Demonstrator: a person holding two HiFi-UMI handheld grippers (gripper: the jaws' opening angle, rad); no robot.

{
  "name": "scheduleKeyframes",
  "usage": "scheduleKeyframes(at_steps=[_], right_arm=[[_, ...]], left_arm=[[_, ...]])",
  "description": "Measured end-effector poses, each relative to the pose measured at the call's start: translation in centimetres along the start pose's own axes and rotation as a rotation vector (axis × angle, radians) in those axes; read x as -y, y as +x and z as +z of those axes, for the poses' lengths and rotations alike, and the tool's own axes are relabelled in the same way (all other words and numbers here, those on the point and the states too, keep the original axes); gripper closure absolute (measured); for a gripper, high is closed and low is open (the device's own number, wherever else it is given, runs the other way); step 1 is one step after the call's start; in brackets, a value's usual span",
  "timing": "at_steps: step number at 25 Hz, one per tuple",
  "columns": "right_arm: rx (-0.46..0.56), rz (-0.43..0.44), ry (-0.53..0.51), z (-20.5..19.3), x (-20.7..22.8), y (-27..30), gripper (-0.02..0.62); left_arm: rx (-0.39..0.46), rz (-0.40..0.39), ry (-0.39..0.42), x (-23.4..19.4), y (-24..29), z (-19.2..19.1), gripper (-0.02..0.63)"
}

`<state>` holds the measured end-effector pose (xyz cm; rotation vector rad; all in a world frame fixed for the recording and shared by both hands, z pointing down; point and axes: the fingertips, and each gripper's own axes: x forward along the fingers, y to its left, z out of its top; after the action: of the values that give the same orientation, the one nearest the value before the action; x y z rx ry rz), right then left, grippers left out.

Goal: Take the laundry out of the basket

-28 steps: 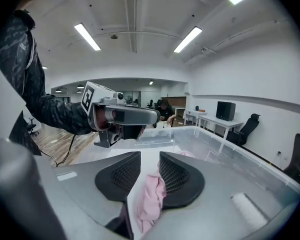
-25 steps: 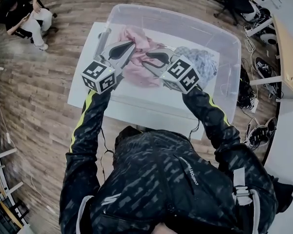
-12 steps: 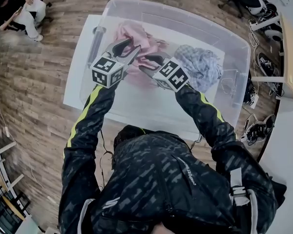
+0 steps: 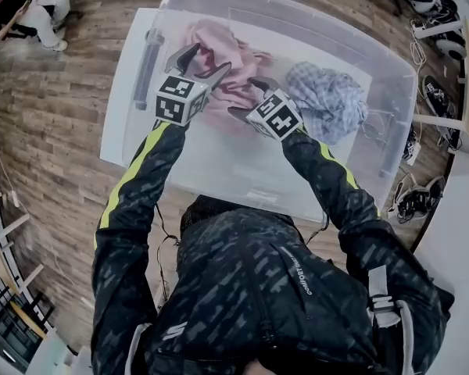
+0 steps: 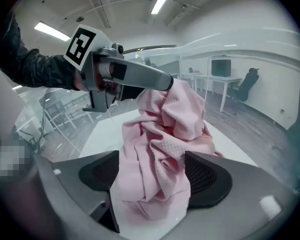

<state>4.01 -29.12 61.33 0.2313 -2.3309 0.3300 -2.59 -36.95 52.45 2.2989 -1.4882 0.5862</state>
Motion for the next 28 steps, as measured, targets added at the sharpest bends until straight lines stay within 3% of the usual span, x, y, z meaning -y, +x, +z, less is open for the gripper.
scheduleKeyframes(at_steps=[5,11,23,28], right_arm=[[-0.048,-0.048,0.049,-2.6,1.6,1.5,0.111],[-0.045,-0.022,0.138,-5.0,2.9,3.6,0.065],[0.001,0.054,0.119,-4.2,2.9,7.2,0.038],[0.061,0.078,0.103,-3.4,2.4,8.3,0.038]], left_arm=[[-0.109,-0.004,-0.026,-0.5,2.3,-2.9,0.244],[-0.227,-0.047,-0.002,0.4,4.5,-6.6,0.242],[-0.259,-0.107,0.003,0.8,5.9,-8.5,0.222],[-0.252,-0.122,-0.048,1.0,6.2,-9.1,0.222]])
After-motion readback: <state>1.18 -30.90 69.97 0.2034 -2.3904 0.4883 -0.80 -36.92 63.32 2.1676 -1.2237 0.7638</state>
